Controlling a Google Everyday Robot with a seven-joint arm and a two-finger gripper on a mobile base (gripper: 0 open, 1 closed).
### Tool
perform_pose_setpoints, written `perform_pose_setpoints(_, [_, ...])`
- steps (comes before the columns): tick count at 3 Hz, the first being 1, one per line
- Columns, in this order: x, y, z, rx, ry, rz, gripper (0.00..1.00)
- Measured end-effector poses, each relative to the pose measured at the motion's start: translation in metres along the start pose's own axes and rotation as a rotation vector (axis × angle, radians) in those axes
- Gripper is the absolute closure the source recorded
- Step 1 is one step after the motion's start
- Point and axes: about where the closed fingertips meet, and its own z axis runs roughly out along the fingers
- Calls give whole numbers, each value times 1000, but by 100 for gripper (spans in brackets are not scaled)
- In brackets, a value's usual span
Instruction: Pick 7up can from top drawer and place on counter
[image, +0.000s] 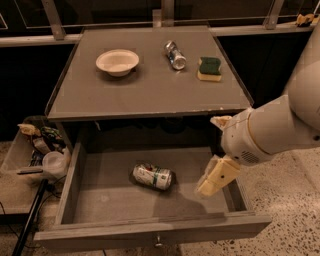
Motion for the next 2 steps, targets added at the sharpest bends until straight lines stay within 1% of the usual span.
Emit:
perform_pose_setpoints(1, [1, 12, 37, -49, -10, 23, 0])
perform_pose_setpoints(2, [4, 20, 73, -83, -32, 55, 0])
